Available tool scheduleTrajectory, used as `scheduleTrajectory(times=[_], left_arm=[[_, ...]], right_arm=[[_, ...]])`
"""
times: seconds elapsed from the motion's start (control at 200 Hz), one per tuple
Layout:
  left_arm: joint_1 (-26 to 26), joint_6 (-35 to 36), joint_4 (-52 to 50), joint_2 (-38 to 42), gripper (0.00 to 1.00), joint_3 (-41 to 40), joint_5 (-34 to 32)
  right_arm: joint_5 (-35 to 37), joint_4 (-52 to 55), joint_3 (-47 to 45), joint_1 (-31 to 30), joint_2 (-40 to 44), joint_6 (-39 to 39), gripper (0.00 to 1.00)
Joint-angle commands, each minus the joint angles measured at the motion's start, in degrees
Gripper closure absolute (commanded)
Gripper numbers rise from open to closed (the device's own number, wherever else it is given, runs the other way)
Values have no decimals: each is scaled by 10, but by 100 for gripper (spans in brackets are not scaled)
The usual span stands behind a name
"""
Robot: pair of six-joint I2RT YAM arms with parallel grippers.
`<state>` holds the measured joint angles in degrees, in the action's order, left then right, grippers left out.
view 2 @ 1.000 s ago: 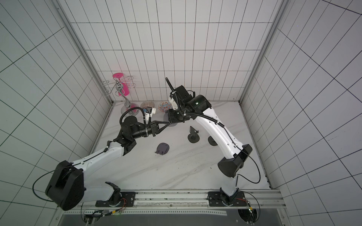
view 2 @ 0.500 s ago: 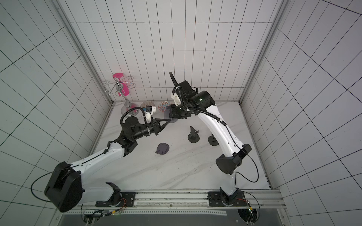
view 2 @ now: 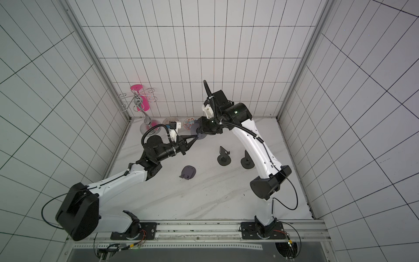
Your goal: Open the phone stand
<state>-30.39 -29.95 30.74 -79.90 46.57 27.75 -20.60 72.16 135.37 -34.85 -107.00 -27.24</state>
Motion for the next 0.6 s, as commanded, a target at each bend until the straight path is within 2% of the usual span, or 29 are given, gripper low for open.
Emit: scheduleTrajectory(times=[0.0, 0.205, 0.38, 0.5, 0.595], left_arm=[[40, 45, -286, -93, 100, -65, -184], [76, 35, -267, -111, 100, -65, -163], [77, 38, -271, -128, 100, -59, -170], [60, 43, -271, -112, 100, -57, -167], [36, 47, -288, -86, 100, -45, -168]], right_arm=[[-185, 5, 81, -4, 70, -53, 100], [-204, 16, 80, 9, 75, -54, 100], [-209, 19, 80, 16, 83, -52, 100], [-188, 14, 58, 16, 97, -35, 100], [-174, -40, -17, 14, 128, -29, 100]])
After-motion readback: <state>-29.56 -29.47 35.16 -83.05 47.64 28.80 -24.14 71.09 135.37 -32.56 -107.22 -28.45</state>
